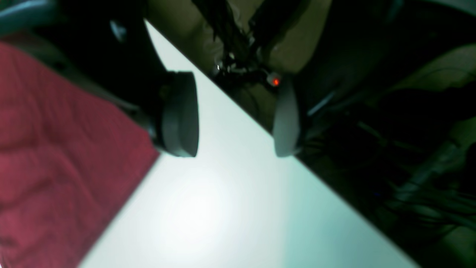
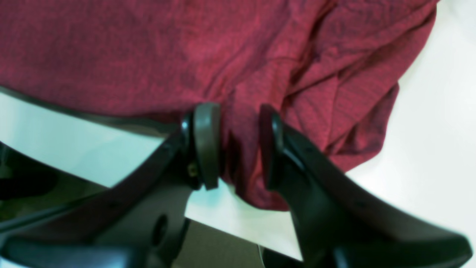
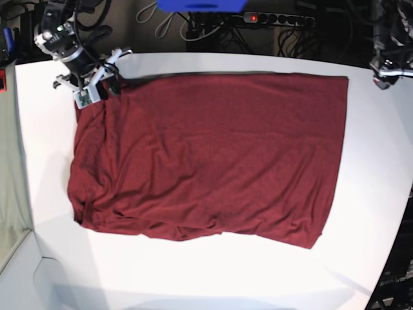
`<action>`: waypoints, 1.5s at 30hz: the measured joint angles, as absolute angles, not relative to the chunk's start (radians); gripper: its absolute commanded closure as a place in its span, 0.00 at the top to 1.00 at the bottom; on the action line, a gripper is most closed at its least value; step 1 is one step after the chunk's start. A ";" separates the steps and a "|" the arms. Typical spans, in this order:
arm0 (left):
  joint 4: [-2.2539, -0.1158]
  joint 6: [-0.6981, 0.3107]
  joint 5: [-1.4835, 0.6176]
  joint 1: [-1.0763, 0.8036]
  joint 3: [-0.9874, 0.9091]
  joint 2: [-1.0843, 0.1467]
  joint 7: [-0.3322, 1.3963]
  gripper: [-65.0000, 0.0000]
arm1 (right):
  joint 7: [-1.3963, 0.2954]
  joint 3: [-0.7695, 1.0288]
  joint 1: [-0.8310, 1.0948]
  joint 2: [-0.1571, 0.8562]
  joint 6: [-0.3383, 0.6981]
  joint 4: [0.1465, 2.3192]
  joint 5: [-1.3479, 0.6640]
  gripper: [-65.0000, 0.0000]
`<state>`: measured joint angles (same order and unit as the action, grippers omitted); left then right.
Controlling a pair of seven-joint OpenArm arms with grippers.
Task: Layout the t-shirt on the table in an organized manner, then fold the t-shirt properly
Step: 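Release the shirt and move both grippers down onto its surface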
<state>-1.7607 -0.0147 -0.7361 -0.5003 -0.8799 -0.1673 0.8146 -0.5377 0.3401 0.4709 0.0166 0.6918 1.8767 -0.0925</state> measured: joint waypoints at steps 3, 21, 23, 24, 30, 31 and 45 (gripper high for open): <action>-1.761 -0.015 -0.736 -0.448 -0.915 -0.166 0.811 0.49 | -0.538 0.340 0.466 0.020 0.692 1.877 -0.089 0.30; -1.644 -0.021 -0.753 -0.117 -0.551 -0.138 0.916 0.49 | -0.554 0.540 0.323 0.022 0.693 1.873 -0.086 0.30; -1.573 -0.017 -0.722 -0.076 -0.549 -0.143 0.908 0.49 | -0.552 0.521 0.291 0.008 0.694 1.861 -0.087 0.30; -1.539 -0.015 -0.714 -0.060 -0.550 -0.147 0.904 0.49 | -0.553 0.508 0.277 0.005 0.695 1.852 -0.088 0.30; -1.374 -0.014 -0.634 0.008 -0.548 -0.155 0.900 0.49 | -0.545 0.424 0.162 0.003 0.695 1.735 -0.089 0.29; -1.360 -0.017 -0.638 0.018 -0.549 -0.155 0.890 0.49 | -0.554 0.404 0.142 0.004 0.694 1.699 -0.085 0.29; -1.130 -0.054 -0.599 0.107 -0.443 -0.156 0.513 0.49 | -0.518 0.318 -0.188 0.078 0.695 1.164 -0.105 0.29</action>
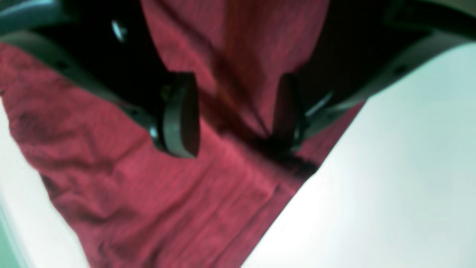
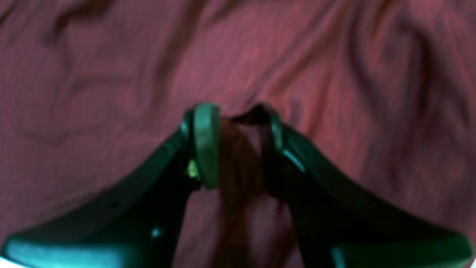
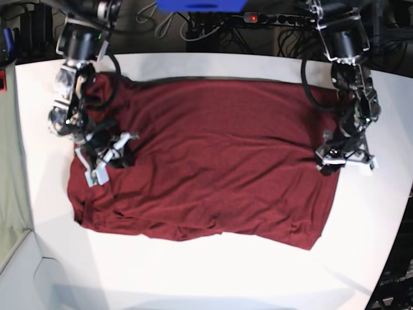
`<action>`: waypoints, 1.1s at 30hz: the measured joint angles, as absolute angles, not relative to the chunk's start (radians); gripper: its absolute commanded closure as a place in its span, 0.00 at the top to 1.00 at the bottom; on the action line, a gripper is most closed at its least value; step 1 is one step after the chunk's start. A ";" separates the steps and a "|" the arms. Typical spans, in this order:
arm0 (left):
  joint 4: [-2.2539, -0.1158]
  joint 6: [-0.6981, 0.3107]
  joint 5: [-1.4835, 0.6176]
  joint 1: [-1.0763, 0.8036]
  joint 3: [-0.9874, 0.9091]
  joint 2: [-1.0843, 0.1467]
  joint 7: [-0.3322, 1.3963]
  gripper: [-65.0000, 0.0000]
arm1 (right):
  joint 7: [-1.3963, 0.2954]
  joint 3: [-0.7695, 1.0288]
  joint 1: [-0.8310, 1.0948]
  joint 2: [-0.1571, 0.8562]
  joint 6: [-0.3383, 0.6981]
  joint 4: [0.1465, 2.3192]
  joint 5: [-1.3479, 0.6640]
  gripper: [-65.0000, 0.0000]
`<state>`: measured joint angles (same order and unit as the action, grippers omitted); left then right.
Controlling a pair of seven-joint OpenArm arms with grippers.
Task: Layout the t-shirt on the table in an organized manner, then fold the t-shirt properly
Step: 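Release the shirt and move both grippers down onto its surface, then grasp the red shirt's edge corners with the right and left grippers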
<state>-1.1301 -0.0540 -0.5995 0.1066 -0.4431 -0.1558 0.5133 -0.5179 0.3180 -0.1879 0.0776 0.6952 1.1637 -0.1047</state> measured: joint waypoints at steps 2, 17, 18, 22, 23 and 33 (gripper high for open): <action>-1.085 -0.056 -0.602 0.138 -0.443 -0.158 0.491 0.49 | -0.487 0.318 -0.247 0.096 0.695 1.081 -0.095 0.29; -0.762 -0.046 -0.584 0.387 -0.441 -0.152 0.306 0.49 | -0.194 0.215 -0.591 0.217 0.631 0.522 -0.083 0.30; -0.738 -0.045 -0.584 0.406 -0.441 -0.152 0.286 0.49 | -0.165 0.181 -0.614 0.218 0.598 0.504 -0.082 0.30; -0.709 -0.022 -0.572 0.450 -0.440 -0.149 0.285 0.49 | -0.084 0.107 -0.660 0.221 0.533 0.502 -0.084 0.30; -0.725 -0.015 -0.573 0.451 -0.440 -0.148 0.295 0.49 | -0.086 0.107 -0.659 0.220 0.521 0.525 -0.086 0.30; -1.128 -0.006 -0.596 0.298 -0.437 -0.135 0.304 0.49 | -0.291 0.193 -0.396 0.292 0.500 1.028 -0.096 0.30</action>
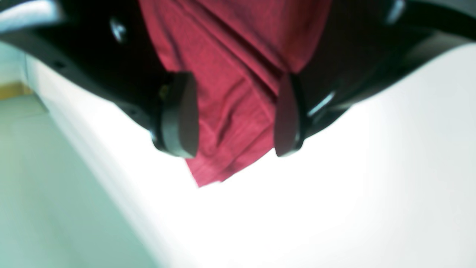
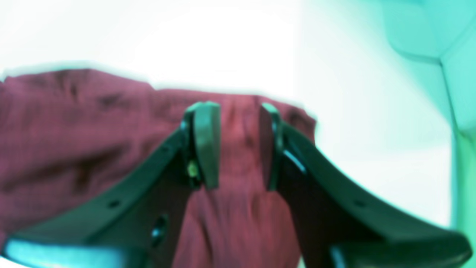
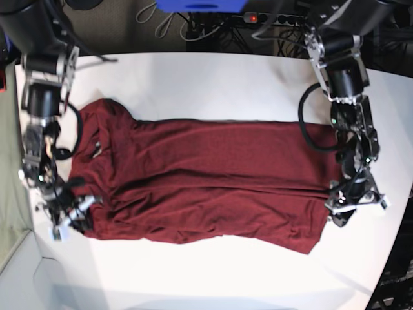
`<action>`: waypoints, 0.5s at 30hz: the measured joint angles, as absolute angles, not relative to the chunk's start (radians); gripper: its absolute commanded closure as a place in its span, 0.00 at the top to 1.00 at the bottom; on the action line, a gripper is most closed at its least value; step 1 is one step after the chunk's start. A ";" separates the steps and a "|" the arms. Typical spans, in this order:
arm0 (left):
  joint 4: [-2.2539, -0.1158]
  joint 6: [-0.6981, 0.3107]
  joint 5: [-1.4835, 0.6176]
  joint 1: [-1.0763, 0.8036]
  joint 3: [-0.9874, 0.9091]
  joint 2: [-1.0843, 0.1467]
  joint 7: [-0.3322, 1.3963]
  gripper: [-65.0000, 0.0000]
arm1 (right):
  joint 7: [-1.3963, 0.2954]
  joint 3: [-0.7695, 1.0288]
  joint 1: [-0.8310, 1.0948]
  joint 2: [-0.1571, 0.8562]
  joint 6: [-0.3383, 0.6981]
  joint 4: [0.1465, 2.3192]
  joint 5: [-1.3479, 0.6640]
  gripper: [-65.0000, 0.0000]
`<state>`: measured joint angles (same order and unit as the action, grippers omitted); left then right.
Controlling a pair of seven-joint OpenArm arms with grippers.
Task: Layout the t-shirt on the table in an organized manner, then fold the t-shirt properly
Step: 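Grasp the red shirt's edge corners with the right and left grippers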
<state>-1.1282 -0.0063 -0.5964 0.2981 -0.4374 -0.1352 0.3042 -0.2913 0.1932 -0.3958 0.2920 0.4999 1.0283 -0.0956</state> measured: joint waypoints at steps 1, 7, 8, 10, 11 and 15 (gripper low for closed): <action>-1.158 -0.007 -0.616 0.276 -0.437 -0.136 0.311 0.49 | -0.312 0.225 -0.339 0.286 0.502 1.086 -0.091 0.30; -1.307 -0.007 -0.752 0.173 -0.442 -0.159 0.400 0.49 | -0.323 0.327 -0.146 0.258 0.500 1.247 -0.091 0.30; -1.333 -0.010 -0.768 0.153 -0.442 -0.169 0.399 0.49 | -0.318 0.336 -0.129 0.246 0.501 1.251 -0.088 0.30; -1.367 -0.008 -0.795 0.121 -0.445 -0.178 0.385 0.49 | -0.321 0.347 -0.100 0.229 0.503 1.251 -0.091 0.30; -1.380 -0.007 -0.804 0.104 -0.445 -0.182 0.386 0.49 | -0.326 0.352 -0.087 0.219 0.504 1.247 -0.091 0.30; -1.417 -0.007 -0.829 0.049 -0.443 -0.184 0.403 0.49 | -0.325 0.363 -0.057 0.210 0.503 1.245 -0.087 0.30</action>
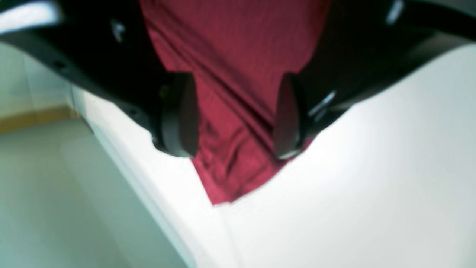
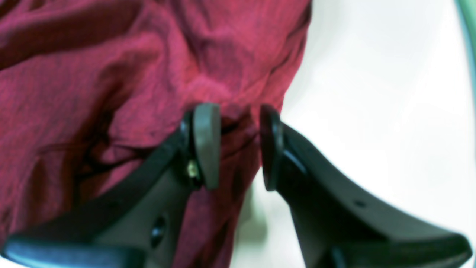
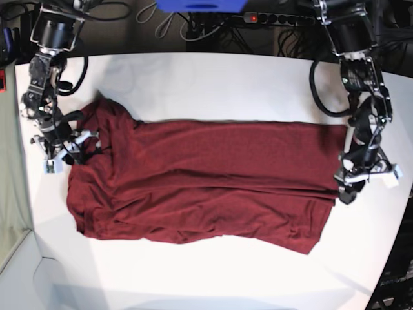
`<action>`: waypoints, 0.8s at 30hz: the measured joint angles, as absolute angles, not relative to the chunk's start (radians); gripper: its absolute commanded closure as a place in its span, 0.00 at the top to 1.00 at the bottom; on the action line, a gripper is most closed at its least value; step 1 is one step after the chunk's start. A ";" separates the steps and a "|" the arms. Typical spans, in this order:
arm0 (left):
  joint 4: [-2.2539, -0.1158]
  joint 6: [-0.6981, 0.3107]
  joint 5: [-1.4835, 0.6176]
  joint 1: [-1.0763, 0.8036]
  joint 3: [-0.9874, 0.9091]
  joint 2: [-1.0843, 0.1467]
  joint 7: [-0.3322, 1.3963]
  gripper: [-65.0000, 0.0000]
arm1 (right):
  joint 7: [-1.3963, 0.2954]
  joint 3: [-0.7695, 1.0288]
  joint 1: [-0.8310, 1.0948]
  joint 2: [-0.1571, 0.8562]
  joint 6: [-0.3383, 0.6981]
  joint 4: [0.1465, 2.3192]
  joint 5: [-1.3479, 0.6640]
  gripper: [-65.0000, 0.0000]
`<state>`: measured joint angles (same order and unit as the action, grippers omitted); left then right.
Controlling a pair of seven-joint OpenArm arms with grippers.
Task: Layout the t-shirt on the table in an organized manner, then fold the t-shirt properly
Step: 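Grasp the red shirt's edge corners with the right and left grippers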
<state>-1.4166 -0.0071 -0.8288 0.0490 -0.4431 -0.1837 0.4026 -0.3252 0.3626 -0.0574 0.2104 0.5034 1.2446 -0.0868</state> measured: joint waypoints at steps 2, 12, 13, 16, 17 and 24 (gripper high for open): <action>-1.439 -0.007 -0.830 0.028 -0.443 -0.183 0.400 0.49 | -0.325 0.369 -0.057 0.211 0.503 1.245 -0.086 0.30; -1.507 -0.007 -0.835 -0.035 -0.443 -0.184 0.401 0.49 | -0.314 0.424 -0.057 0.214 0.503 1.235 -0.088 0.30; -1.507 -0.007 -0.836 -0.035 -0.443 -0.183 0.400 0.49 | -0.311 0.421 -0.059 0.214 0.503 1.214 -0.090 0.30; -1.507 -0.007 -0.835 -0.033 -0.443 -0.183 0.401 0.49 | -0.290 0.418 -0.057 0.210 0.503 1.162 -0.100 0.30; -1.507 -0.007 -0.836 -0.033 -0.443 -0.182 0.400 0.49 | -0.288 0.418 -0.058 0.212 0.504 1.155 -0.106 0.30; -1.507 -0.007 -0.835 -0.043 -0.443 -0.183 0.400 0.49 | -0.250 0.419 -0.038 0.216 0.503 1.141 -0.113 0.25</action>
<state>-1.5074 -0.0074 -0.8349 -0.0429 -0.4431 -0.1829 0.4004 -0.2501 0.4187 -0.0380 0.2161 0.5034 1.1408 -0.1135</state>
